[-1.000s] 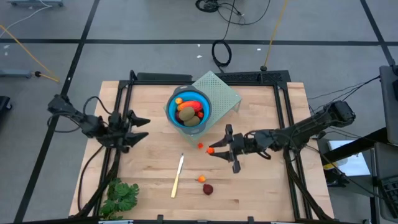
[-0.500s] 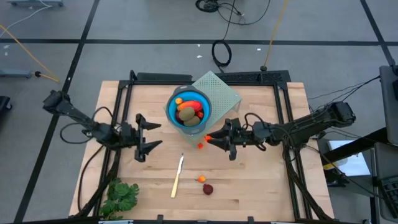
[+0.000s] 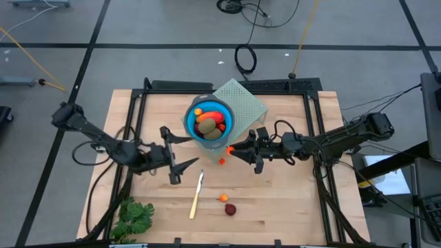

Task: Pick & Place Fruit
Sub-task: Put the peach into the blue strainer bowl

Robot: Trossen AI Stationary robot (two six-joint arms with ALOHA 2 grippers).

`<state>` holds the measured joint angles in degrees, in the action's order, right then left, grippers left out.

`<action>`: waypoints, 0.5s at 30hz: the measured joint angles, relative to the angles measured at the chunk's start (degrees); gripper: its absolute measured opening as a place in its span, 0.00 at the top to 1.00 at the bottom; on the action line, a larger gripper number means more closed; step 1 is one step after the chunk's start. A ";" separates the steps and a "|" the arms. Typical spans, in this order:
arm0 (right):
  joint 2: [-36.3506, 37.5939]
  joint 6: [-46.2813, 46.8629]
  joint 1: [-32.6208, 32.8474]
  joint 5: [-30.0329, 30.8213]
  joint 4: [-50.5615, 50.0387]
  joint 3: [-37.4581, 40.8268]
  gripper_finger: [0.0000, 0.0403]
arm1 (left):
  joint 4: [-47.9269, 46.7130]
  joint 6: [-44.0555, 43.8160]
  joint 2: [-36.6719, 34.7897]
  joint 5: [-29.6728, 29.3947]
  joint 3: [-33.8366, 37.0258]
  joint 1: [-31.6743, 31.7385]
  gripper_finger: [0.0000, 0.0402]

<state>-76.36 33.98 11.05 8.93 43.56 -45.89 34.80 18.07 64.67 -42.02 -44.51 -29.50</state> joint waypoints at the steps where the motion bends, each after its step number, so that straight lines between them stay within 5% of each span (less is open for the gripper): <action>1: 0.00 0.03 0.00 0.00 -0.02 0.00 0.71 | -2.13 0.35 0.83 -0.01 -1.51 0.28 0.22; 15: 0.00 -4.25 0.31 -0.24 2.11 0.00 0.71 | -21.64 -1.49 14.10 7.15 -18.56 6.96 0.22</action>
<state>-76.36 29.73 11.35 8.69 45.67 -45.89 13.16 16.58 78.76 -34.88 -63.07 -22.53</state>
